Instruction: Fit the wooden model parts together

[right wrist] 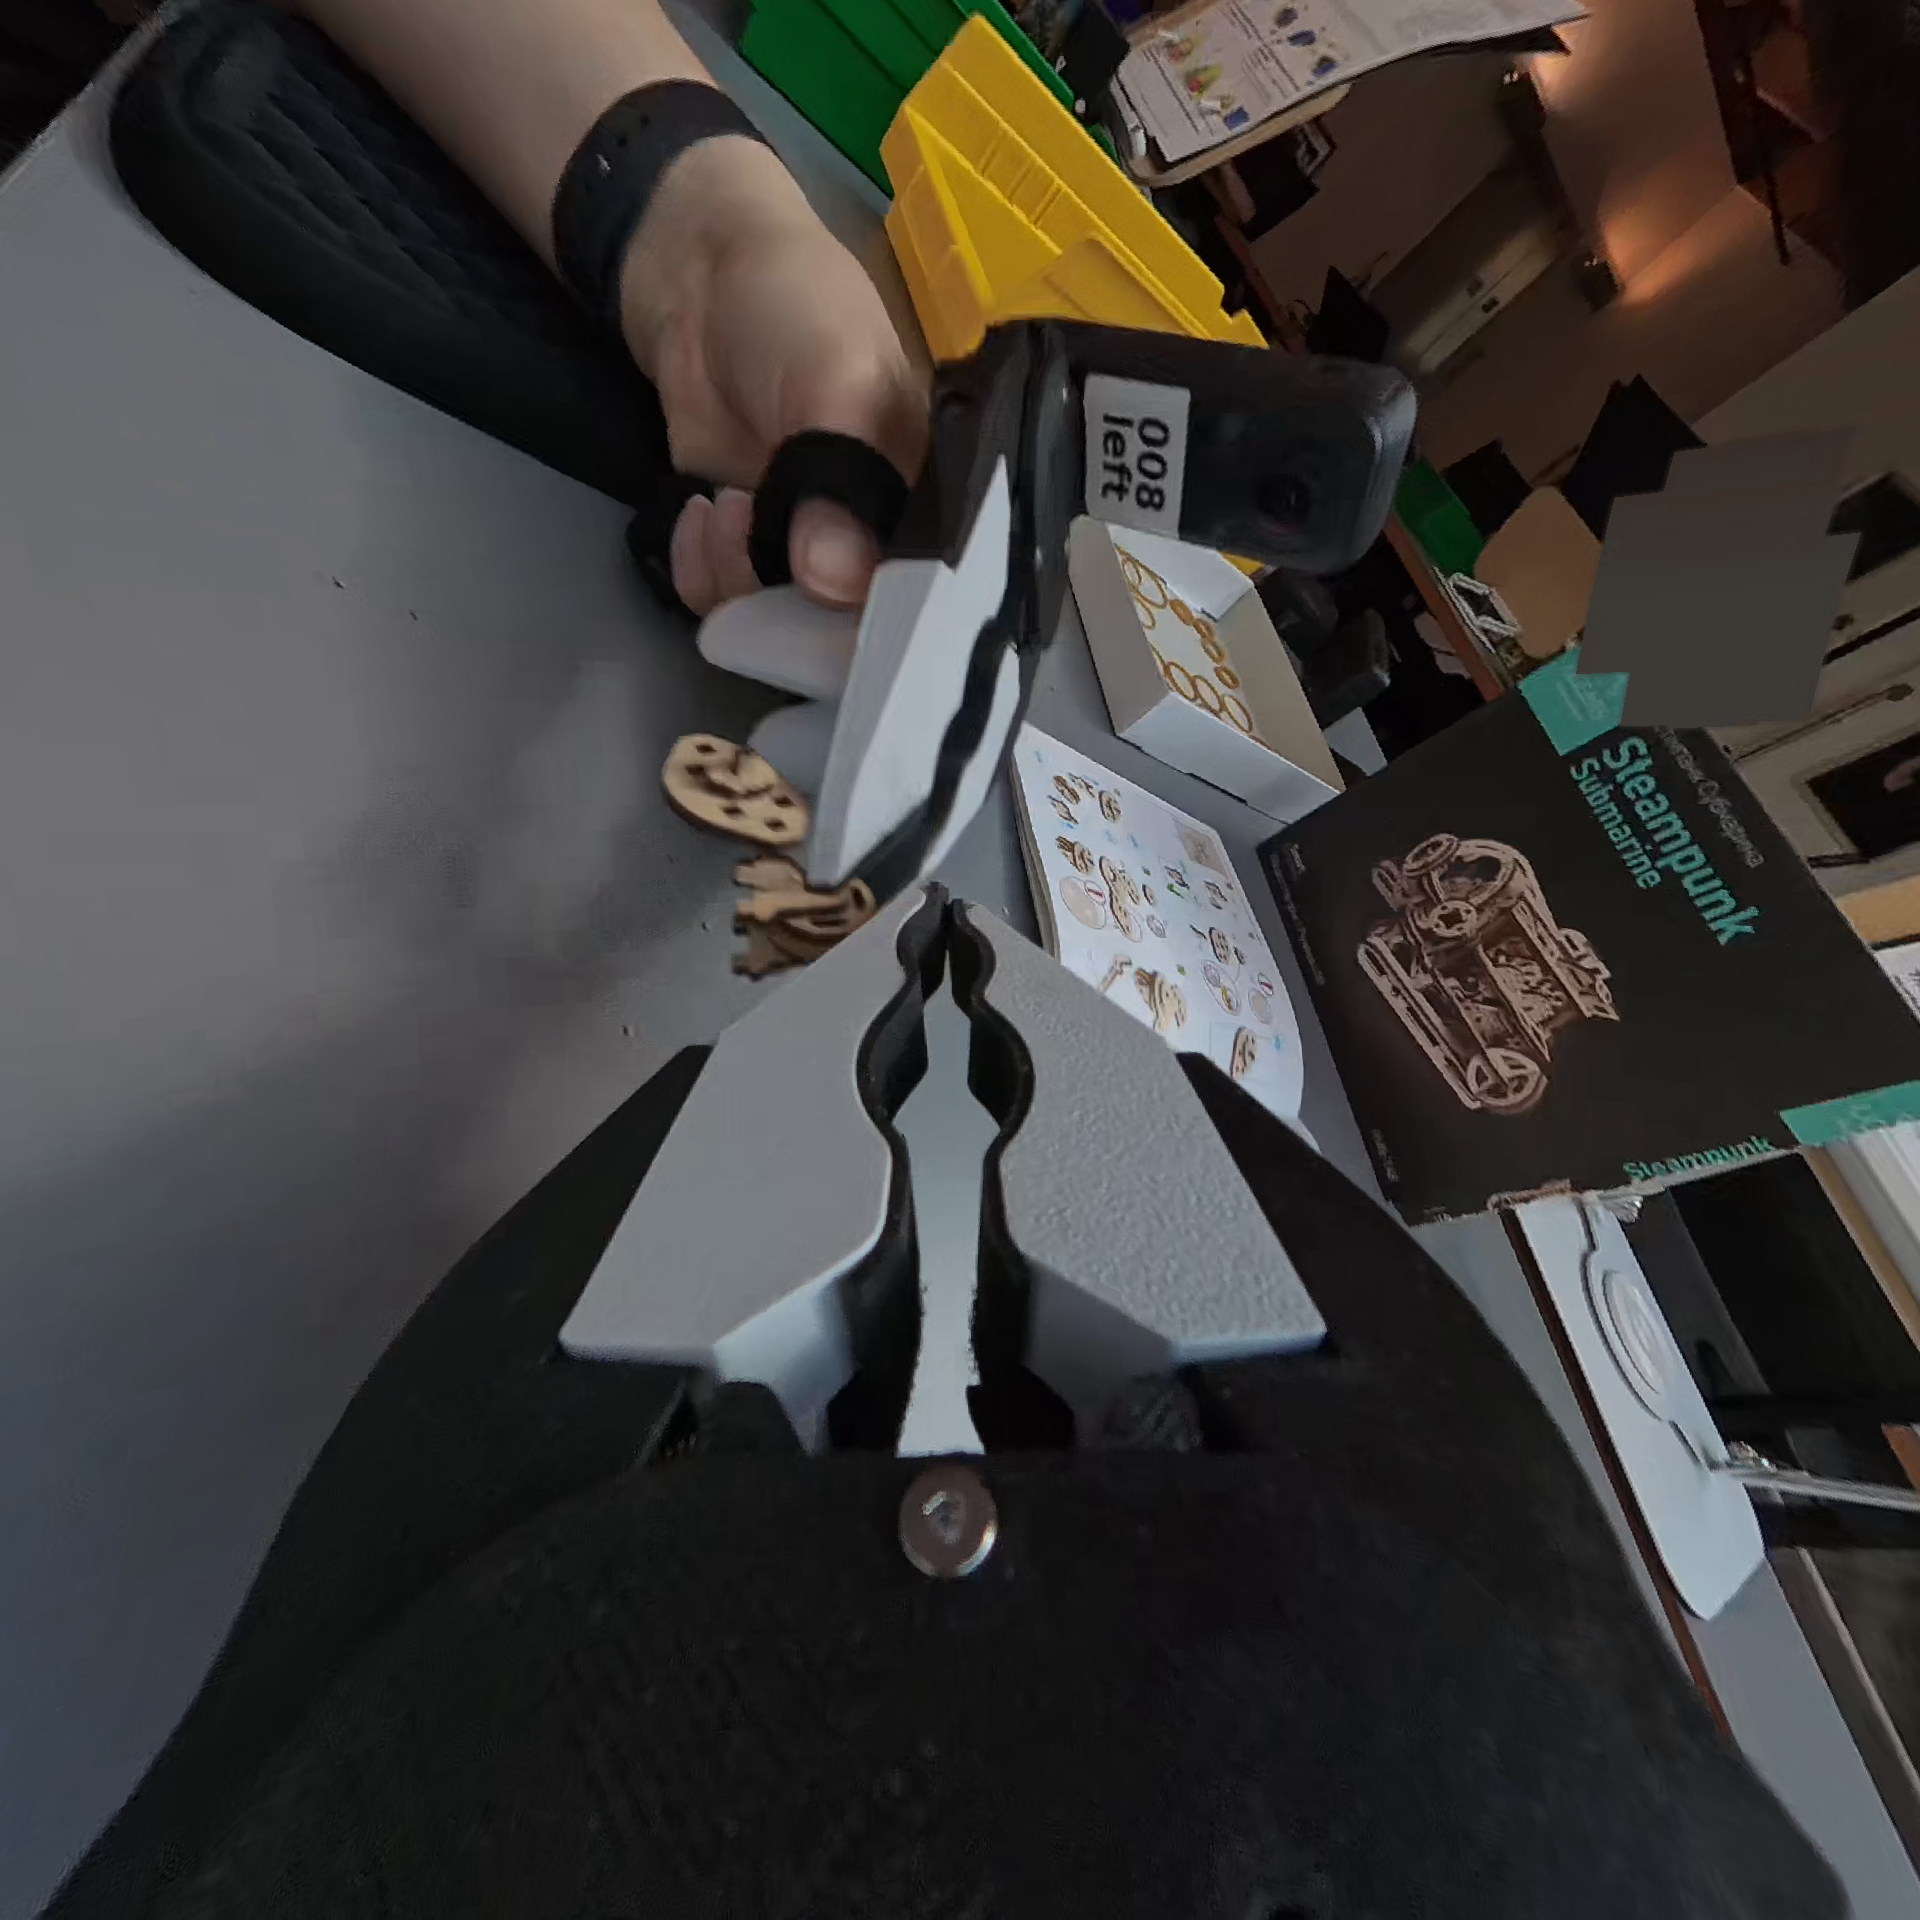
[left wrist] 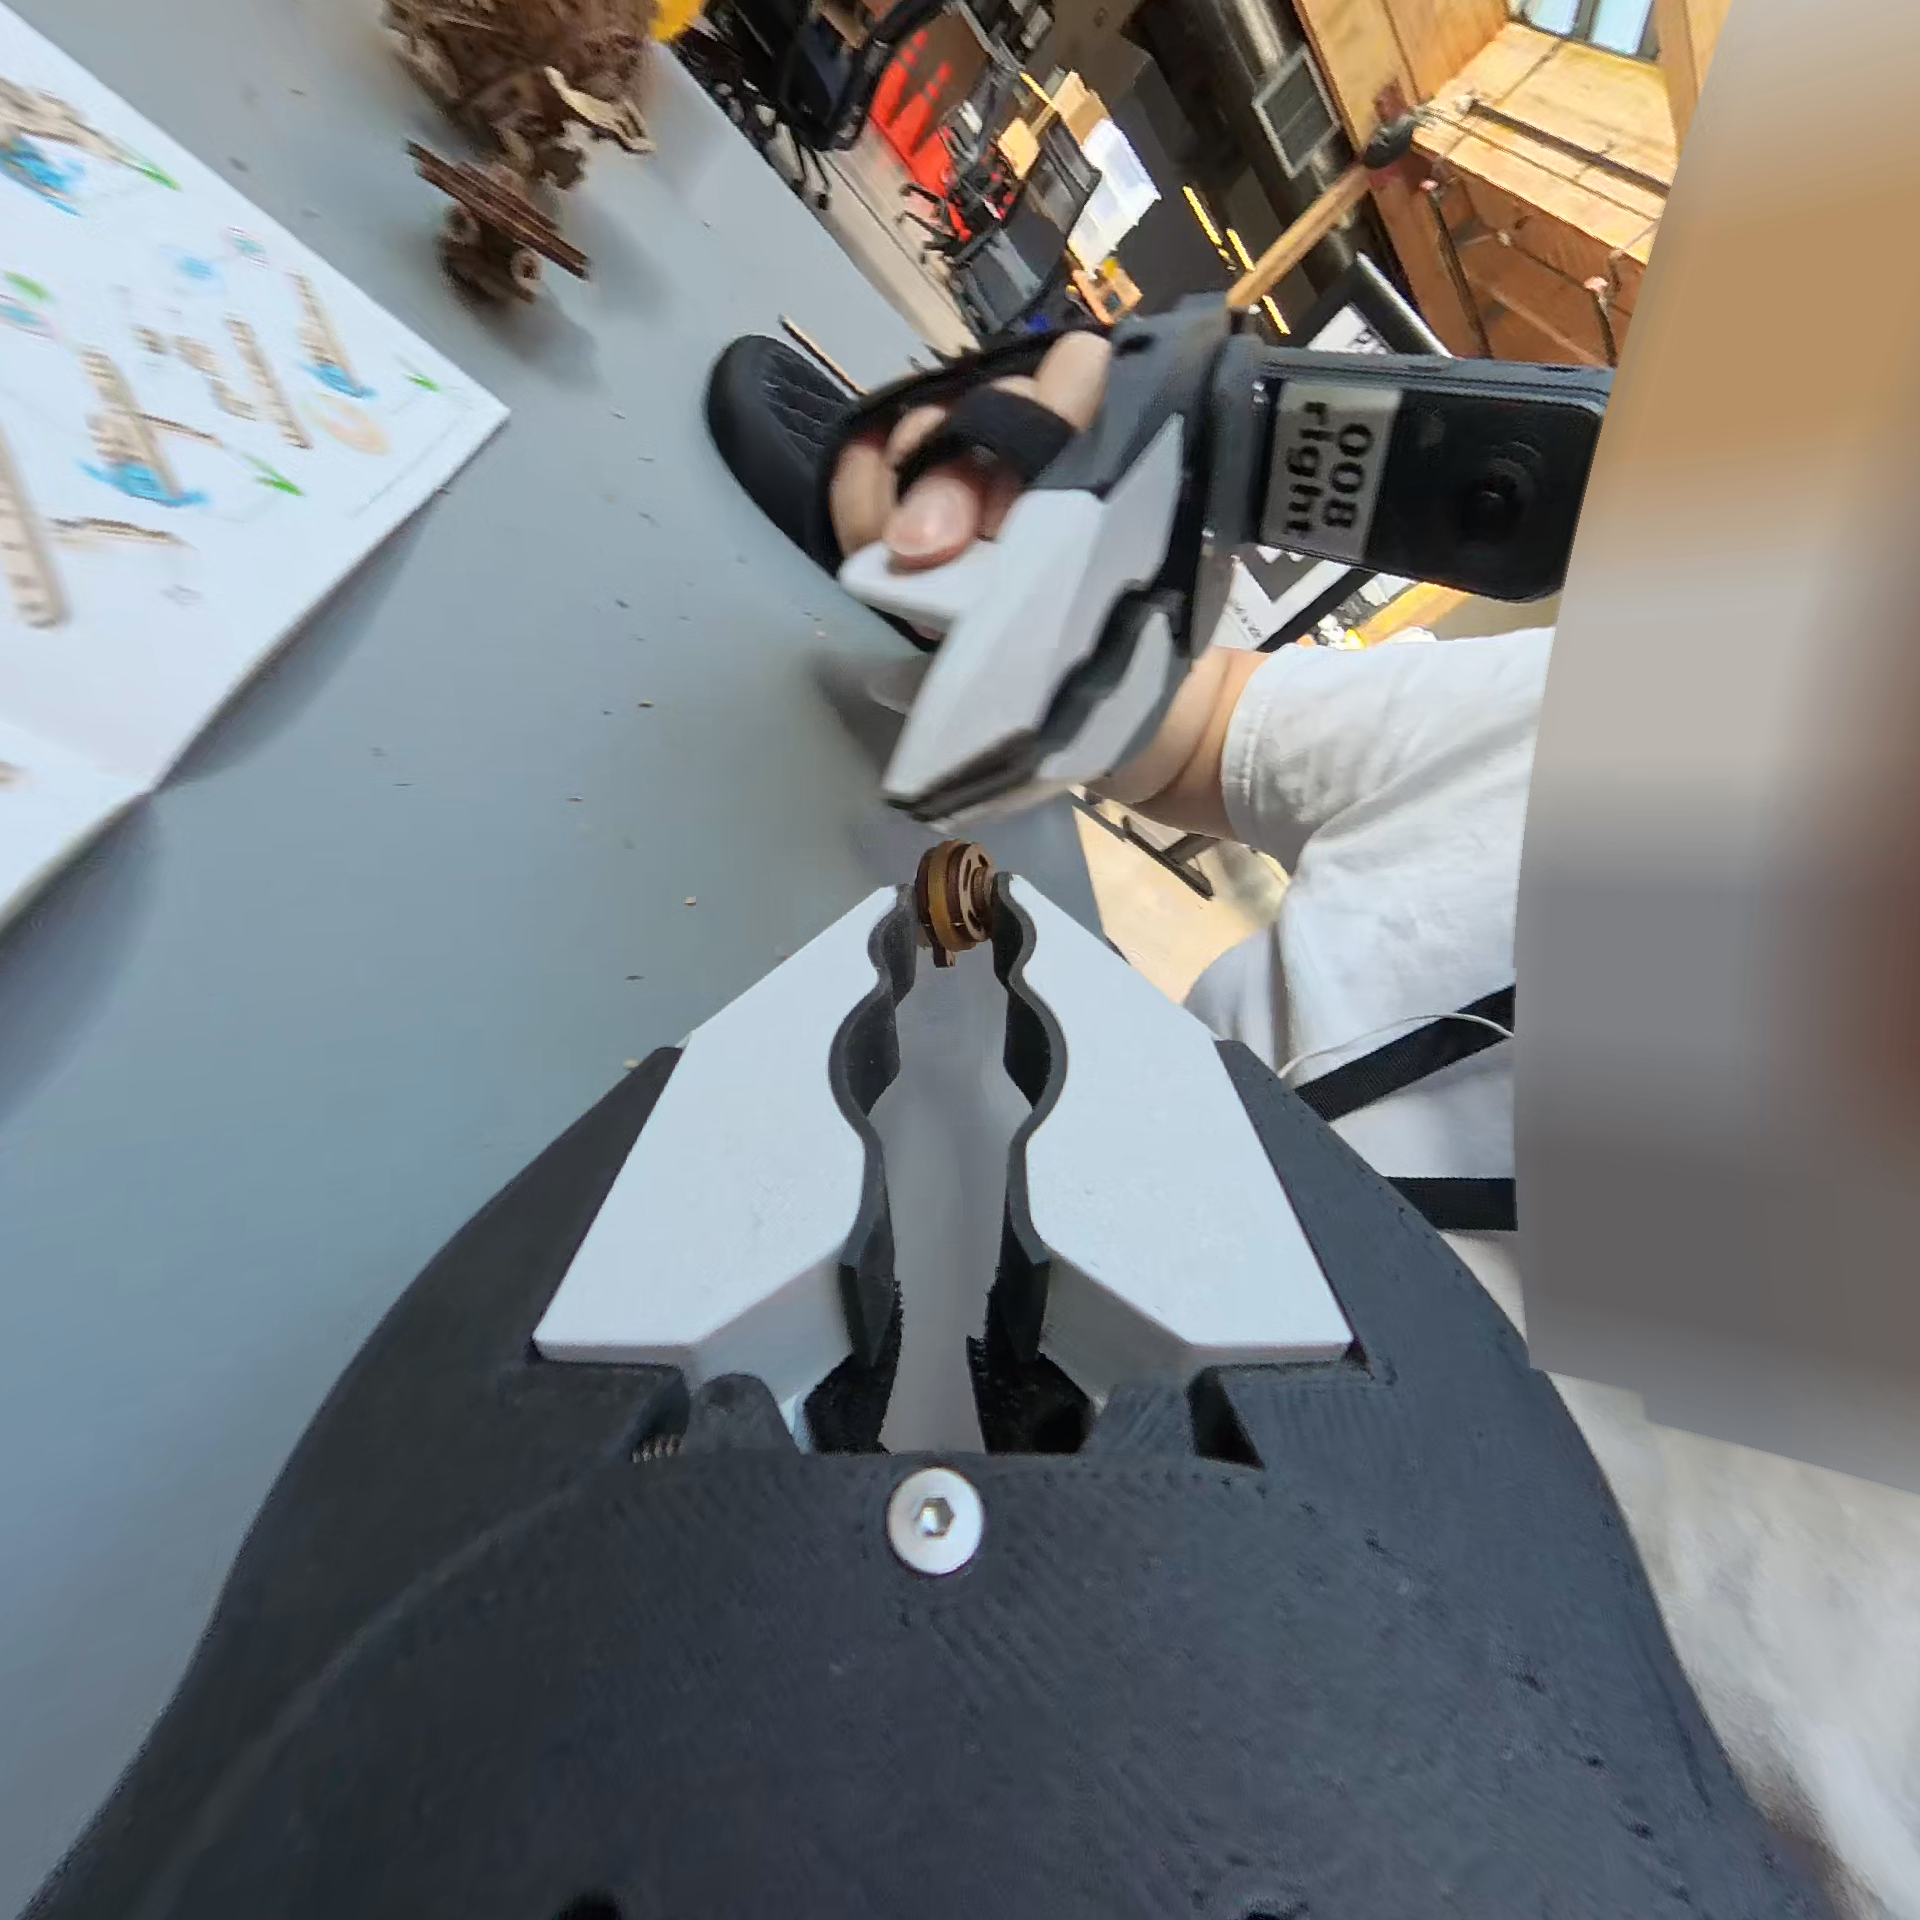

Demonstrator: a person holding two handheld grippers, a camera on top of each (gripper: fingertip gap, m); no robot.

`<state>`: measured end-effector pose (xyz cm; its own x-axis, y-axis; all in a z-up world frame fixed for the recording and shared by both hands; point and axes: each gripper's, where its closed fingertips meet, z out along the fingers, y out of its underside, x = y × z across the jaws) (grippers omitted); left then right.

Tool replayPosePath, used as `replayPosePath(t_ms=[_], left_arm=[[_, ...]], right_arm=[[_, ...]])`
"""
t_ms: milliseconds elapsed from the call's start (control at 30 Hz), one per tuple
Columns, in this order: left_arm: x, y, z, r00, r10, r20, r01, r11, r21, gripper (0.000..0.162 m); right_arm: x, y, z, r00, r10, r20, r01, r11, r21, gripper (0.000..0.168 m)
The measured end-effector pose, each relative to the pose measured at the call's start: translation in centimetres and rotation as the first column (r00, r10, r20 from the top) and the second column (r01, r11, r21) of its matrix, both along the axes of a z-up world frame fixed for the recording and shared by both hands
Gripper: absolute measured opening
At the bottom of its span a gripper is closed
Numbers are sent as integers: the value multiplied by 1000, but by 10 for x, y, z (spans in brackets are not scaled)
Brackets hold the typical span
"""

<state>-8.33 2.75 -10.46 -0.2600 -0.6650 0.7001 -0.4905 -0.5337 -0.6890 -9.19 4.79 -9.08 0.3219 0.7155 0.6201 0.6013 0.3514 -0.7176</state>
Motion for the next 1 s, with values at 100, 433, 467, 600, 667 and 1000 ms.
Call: replayPosePath(t_ms=[100, 433, 467, 600, 667, 1000], left_arm=[[4, -26, -10, 996, -61, -61, 63, 998, 29, 13], [3, 15, -16, 990, 91, -105, -97, 994, -54, 12], [3, 16, -17, 989, 97, -114, -103, 993, -49, 12], [0, 24, -18, 985, 126, -121, -131, 991, -35, 12], [0, 29, -19, 984, 128, -126, -137, 988, -67, 12], [0, 6, -27, 981, -67, -180, 53, 995, -84, 12]], right_arm=[[-4, -16, 4, 992, 112, -56, -115, 992, -45, 0], [11, 8, -18, 998, -43, 54, 48, 994, -97, 0], [13, 9, -23, 996, -52, 75, 60, 992, -107, 0], [18, 9, -28, 995, -77, 55, 85, 984, -153, 0], [20, 16, -23, 996, -82, 28, 86, 984, -155, 0], [43, 45, -2, 986, -151, -73, 134, 971, -196, 0]])
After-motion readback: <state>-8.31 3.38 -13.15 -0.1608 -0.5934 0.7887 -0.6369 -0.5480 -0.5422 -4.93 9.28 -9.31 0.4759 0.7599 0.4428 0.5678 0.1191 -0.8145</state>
